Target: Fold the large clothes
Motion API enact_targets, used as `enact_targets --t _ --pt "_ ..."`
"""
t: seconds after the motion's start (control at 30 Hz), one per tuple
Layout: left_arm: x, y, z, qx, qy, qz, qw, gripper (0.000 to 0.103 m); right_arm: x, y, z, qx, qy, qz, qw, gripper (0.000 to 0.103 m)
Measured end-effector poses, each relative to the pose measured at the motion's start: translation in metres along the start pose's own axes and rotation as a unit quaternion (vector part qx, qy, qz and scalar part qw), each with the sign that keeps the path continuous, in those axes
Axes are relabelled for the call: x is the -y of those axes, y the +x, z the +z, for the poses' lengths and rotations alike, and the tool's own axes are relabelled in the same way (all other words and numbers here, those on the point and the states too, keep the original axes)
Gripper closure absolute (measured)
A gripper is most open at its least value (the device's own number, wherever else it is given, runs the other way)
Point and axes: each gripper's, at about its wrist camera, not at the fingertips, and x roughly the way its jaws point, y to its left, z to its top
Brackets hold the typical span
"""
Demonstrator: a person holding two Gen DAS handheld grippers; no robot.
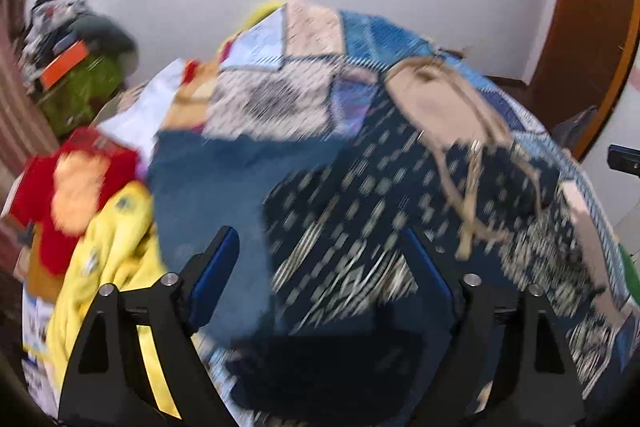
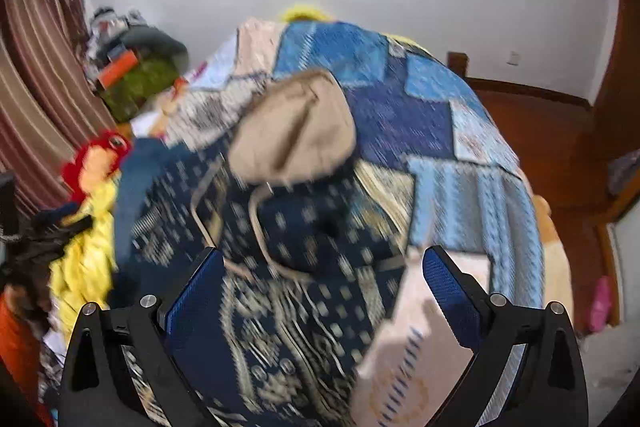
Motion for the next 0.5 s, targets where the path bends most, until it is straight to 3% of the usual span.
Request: enact_targets --t 0.23,0.47,0.5 --pt "0.036 0.069 0.064 -0.014 0.025 -0.003 0.9996 0.017 0.015 0.060 0.046 -0.013 0.033 0.006 0.999 0.004" --pt "0.055 0.160 0.112 -0.050 -0.001 -0.018 0.9986 0.017 0.053 0.153 0.075 -0.061 0.083 -0.004 0.995 0.005" --pt "0.057 0.171 0.114 -0.053 -0.008 -0.018 0.9984 0.017 0.058 0.164 0.075 -0.069 0.091 -0.004 0.993 0.010"
